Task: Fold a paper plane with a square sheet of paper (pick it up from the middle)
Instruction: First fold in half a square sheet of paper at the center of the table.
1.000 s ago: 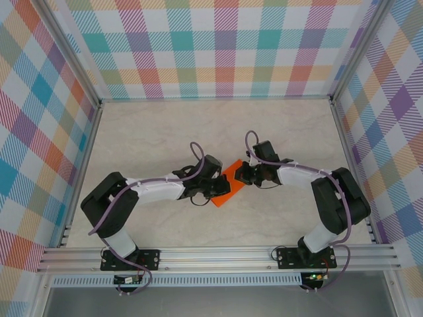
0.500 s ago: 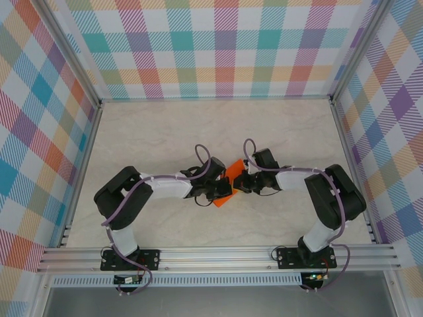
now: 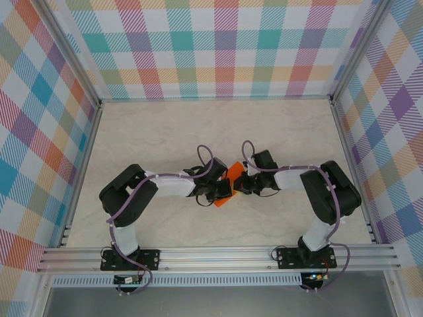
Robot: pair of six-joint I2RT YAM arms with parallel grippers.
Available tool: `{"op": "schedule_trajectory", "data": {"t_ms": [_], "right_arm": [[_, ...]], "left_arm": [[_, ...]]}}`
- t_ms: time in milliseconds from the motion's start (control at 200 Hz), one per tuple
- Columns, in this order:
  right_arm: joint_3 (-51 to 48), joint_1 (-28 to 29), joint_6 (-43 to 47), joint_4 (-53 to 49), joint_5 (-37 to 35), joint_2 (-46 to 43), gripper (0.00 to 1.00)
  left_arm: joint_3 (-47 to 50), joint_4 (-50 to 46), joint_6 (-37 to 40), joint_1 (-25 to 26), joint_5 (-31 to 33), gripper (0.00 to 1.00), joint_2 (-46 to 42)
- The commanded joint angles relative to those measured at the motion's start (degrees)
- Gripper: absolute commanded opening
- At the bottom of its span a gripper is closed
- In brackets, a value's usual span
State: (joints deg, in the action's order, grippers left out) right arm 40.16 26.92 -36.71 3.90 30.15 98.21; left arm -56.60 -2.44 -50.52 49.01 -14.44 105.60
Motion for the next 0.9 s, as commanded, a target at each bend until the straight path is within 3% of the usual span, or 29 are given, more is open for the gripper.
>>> {"op": "schedule_trajectory", "data": {"t_ms": [0, 555, 895], "right_arm": [[-1.12, -0.29, 1.99, 1.4, 1.19, 1.1, 0.0], [0.85, 1.06, 2.6, 0.63, 0.99, 2.49, 0.0], [2.22, -10.79, 5.69, -0.6, -1.52, 4.34, 0.0]], "left_arm": [[-1.57, -2.69, 0.81, 0.89, 0.01, 0.0, 1.25], [-0.07, -11.36, 4.77, -0.73, 2.91, 0.0, -1.24], [-0.42, -15.31, 5.28, -0.77, 2.22, 0.0, -0.05]]}}
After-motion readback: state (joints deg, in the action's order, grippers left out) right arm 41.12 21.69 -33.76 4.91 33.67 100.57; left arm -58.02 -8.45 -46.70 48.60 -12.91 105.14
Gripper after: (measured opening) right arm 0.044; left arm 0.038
